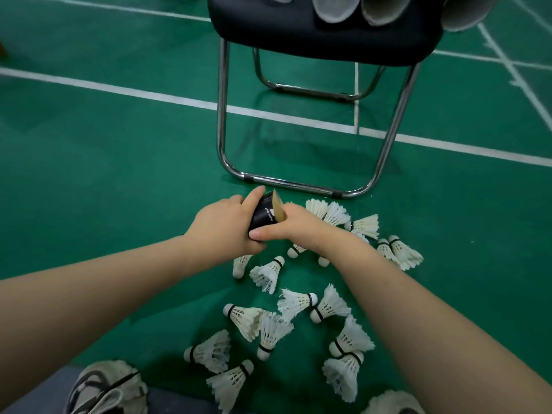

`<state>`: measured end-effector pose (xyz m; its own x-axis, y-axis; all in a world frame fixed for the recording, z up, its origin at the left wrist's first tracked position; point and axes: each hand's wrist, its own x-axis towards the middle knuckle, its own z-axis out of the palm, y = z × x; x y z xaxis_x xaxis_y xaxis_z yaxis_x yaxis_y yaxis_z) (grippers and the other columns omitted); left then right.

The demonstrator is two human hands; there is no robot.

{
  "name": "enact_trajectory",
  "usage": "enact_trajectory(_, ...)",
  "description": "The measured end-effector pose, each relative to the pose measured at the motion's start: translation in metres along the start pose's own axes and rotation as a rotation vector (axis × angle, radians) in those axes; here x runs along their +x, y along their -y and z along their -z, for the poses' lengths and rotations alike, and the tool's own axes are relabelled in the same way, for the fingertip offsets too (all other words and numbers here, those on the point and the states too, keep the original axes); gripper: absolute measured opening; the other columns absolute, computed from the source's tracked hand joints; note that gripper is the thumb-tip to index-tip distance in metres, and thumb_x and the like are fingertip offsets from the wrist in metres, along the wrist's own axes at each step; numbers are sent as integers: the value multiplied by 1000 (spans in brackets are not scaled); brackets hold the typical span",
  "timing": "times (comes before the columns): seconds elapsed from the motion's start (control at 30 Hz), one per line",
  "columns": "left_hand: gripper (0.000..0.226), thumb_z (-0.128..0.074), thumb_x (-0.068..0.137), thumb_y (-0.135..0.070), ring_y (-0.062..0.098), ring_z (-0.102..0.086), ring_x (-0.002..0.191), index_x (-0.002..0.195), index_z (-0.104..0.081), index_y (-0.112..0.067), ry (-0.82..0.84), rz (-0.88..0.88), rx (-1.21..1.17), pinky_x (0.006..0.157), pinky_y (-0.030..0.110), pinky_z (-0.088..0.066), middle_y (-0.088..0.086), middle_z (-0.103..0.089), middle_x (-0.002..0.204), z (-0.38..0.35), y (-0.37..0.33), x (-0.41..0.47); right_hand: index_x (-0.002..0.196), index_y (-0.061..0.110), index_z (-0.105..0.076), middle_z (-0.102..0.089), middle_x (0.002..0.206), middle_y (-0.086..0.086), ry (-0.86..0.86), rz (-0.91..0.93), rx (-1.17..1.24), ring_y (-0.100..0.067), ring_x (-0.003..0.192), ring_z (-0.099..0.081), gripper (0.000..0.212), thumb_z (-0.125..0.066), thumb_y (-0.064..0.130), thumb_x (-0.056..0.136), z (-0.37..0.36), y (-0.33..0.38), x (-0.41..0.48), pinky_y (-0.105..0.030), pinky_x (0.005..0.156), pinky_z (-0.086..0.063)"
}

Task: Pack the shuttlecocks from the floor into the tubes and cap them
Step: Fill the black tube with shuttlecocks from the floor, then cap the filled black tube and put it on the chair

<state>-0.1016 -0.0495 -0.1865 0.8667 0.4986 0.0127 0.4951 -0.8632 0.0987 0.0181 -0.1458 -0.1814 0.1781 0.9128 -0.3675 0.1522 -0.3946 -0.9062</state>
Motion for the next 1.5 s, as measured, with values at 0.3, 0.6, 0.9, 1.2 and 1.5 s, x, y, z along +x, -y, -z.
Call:
enact_trajectory(0.3, 94, -67, 69, -51, 20, -58, 85, 143, -13, -30, -105, -1, -140, 66, 31, -49, 0, -59, 108, 68, 4, 25, 57, 25, -48, -52, 70, 4, -372, 189, -243, -17, 70, -49, 37, -54, 41, 90, 9, 77, -10, -29, 61, -36)
enact_trajectory(0.6, 89, -75, 67, -41, 28, -59, 102, 139, -26, -27, -326, 20, -497, 80, 36, -48, 5, -63, 115, 147, 17, 72, 60, 21, -46, -45, 53, 7, -838, 640, -447, -23, 62, -49, 35, -54, 41, 86, 42, 161, 21, -35, 61, -38)
enact_trajectory(0.9, 83, -75, 69, -37, 30, -58, 103, 137, -28, -29, -473, 167, -792, 76, 32, -42, 6, -61, 115, 150, 58, 128, 78, 17, -70, -70, 78, 2, -951, 855, -641, -22, 75, -62, 22, -56, 33, 82, 65, 207, 86, -48, 72, -48)
enact_trajectory(1.2, 91, -81, 66, -33, 21, -54, 112, 139, -27, -32, -515, 243, -970, 82, 26, -41, -5, -56, 127, 101, 79, 172, 86, 25, -61, -60, 81, 11, -938, 604, -493, -15, 83, -54, 23, -44, 41, 87, 101, 199, 143, -46, 79, -46)
enact_trajectory(1.5, 93, -81, 66, -34, 16, -50, 117, 140, -25, -32, -535, 231, -1010, 86, 20, -38, -5, -51, 132, 85, 85, 187, 145, 25, -25, -23, 152, -5, -999, 154, -823, -26, 138, -22, 63, -48, 47, 90, 143, 189, 192, -39, 110, -23)
